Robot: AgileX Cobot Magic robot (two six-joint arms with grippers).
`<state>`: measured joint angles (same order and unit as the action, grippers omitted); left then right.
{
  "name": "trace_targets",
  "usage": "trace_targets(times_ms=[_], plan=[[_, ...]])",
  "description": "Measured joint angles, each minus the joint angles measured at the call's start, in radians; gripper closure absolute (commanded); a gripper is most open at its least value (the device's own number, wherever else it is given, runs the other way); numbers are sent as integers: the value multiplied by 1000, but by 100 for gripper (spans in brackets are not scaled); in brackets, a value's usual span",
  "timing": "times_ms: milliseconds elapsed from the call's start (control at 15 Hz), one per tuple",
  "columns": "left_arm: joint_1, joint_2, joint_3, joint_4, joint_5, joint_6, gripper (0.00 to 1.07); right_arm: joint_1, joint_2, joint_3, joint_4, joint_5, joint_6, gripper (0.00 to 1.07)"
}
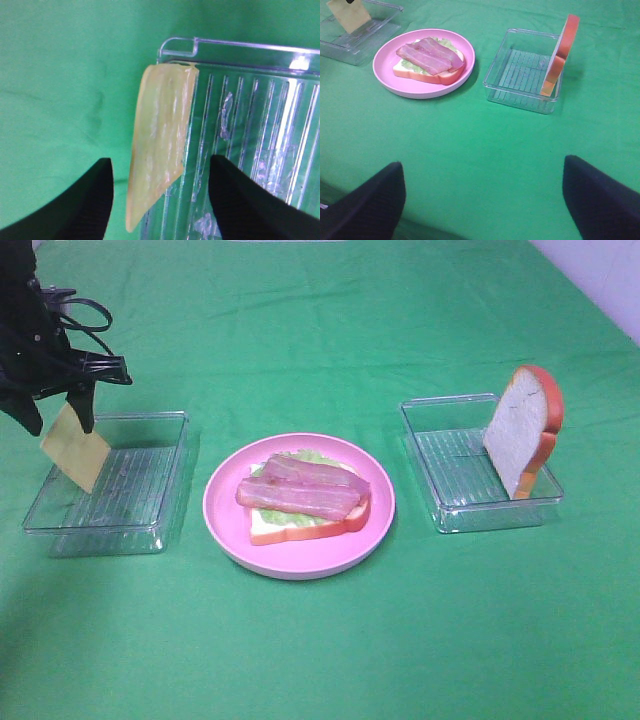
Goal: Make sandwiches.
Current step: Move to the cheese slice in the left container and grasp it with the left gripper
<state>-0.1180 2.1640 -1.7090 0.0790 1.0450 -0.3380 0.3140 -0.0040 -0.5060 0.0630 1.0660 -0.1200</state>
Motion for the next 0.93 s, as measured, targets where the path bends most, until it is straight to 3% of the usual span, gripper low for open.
trace_targets(times_ms=[667,933], plan=[[32,0,0,-14,0,0,52,0,0,0,0,0,0,29],[36,0,0,-54,-13,25,53,0,0,0,0,0,0,29]])
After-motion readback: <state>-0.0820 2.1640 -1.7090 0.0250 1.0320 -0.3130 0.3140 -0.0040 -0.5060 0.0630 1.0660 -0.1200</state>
